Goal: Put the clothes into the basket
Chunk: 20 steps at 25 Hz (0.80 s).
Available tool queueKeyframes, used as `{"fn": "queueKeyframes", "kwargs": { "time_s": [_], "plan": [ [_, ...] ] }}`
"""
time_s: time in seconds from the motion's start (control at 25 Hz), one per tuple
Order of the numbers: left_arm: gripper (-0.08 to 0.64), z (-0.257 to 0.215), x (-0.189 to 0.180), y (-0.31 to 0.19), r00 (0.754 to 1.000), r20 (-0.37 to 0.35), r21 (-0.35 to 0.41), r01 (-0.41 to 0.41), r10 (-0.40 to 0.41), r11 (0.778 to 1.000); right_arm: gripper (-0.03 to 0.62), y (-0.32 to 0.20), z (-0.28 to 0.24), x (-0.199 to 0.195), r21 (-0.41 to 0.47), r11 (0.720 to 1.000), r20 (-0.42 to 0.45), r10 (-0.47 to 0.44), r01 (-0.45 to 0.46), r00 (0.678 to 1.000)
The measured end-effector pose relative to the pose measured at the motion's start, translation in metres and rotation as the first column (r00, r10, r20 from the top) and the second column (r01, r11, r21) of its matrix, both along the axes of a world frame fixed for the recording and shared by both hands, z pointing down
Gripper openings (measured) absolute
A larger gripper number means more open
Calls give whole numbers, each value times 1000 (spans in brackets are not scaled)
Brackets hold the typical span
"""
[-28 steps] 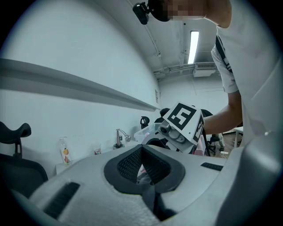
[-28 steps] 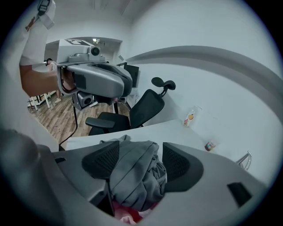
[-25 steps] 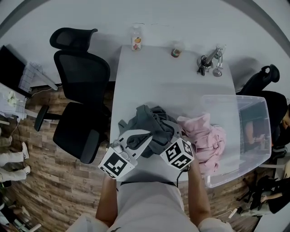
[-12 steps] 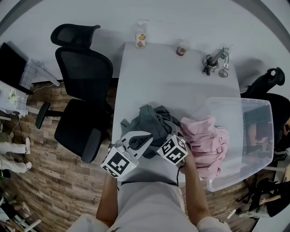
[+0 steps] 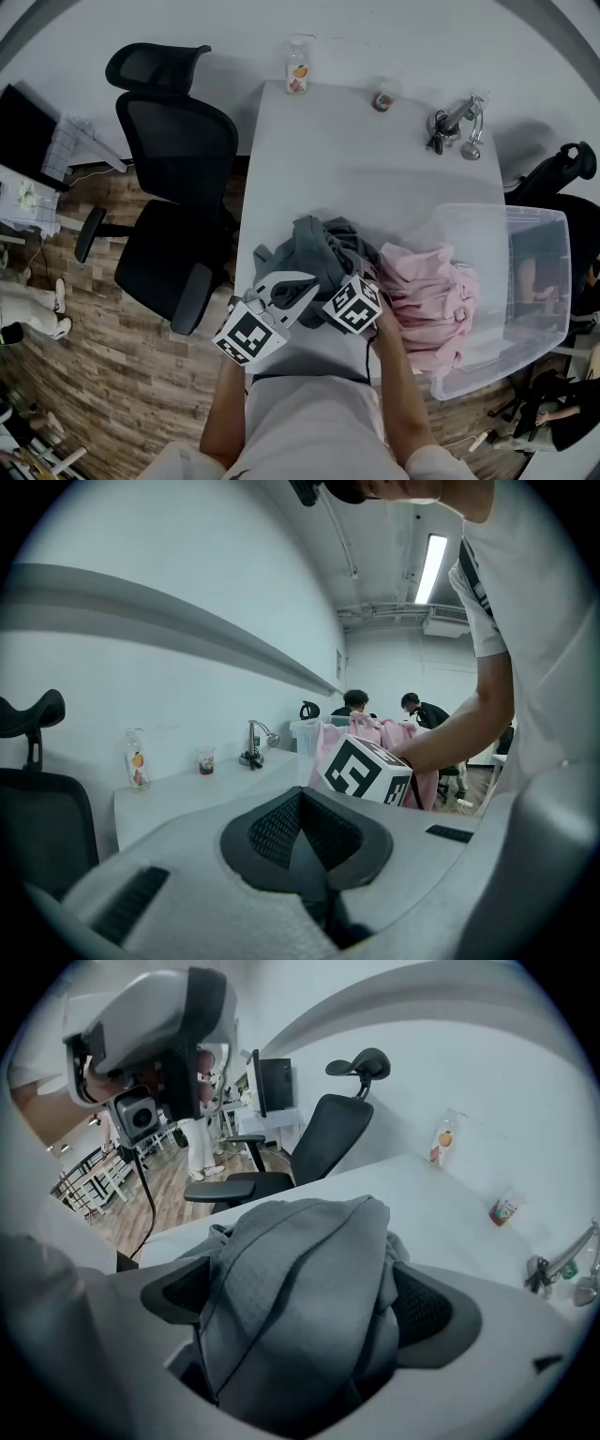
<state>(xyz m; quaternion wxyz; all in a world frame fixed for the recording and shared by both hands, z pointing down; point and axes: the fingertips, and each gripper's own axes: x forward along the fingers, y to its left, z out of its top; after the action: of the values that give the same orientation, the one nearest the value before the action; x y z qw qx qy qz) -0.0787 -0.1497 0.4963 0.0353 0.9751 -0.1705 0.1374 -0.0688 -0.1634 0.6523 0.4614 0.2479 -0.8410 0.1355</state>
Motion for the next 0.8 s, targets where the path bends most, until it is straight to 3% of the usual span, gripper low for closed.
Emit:
{"fn": "queueKeyframes", "kwargs": {
  "time_s": [0.52, 0.8],
  "plan": [
    [5, 18, -5, -3, 1000, 23, -38, 8, -8, 999, 566, 0, 49, 6, -27, 1000, -94, 9, -12, 996],
    [5, 20, -8, -3, 1000, 24, -44, 15, -14, 999, 353, -2, 63, 13, -59, 996, -130, 52, -61, 990]
  ]
}}
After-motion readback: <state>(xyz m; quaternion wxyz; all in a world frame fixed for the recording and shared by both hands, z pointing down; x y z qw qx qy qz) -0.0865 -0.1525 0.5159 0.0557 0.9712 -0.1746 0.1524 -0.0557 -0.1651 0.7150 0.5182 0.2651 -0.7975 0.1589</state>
